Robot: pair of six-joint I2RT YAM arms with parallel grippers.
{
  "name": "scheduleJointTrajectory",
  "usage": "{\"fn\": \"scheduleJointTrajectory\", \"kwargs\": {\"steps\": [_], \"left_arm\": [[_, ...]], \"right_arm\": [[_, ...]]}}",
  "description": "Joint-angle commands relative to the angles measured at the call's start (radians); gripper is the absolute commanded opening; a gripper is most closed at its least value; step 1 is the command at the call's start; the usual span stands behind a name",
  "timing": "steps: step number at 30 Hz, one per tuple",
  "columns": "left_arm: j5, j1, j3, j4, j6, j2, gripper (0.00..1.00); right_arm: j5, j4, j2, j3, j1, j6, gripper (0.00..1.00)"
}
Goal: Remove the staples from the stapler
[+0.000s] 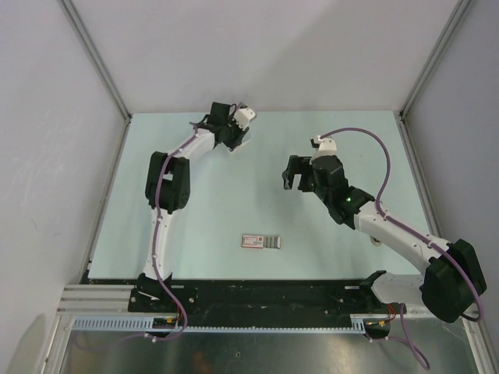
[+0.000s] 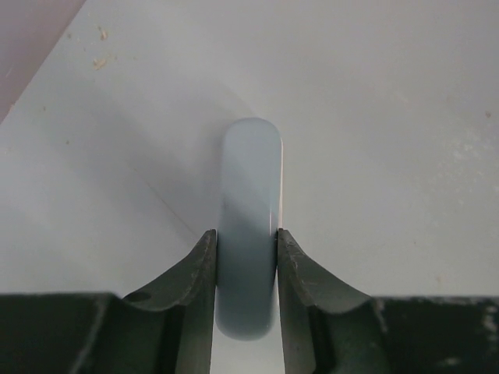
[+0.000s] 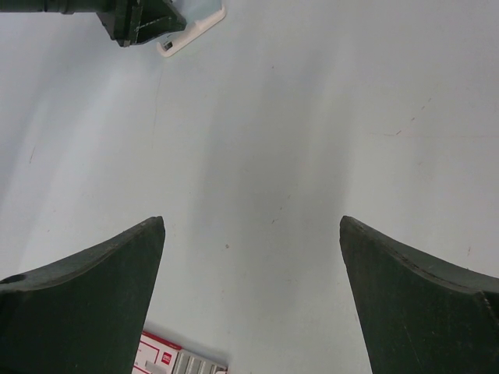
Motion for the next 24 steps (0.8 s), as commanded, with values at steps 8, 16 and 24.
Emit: {"fn": "scheduleJointTrajectory", "kwargs": {"steps": [8,16,24], "left_arm": [[-0.102,0.042,-0.410,-0.086,-0.049,-0.342,0.00],[-0.079,0.050,-0.810,-0.092,-0.226,-0.669,0.00],[-0.209,0.050,-1.065,-0.074,-0.420,-0.871,0.00]], "right_arm": [[-0.017,0.064,0.013,-0.020,-0.001,0.024,0.98],[-0.039,0.091,0.035,-0.058,0.014,0.036,0.98],[-0.009,0.107,0.106,-0.067,0.093,0.036,0.98]]}}
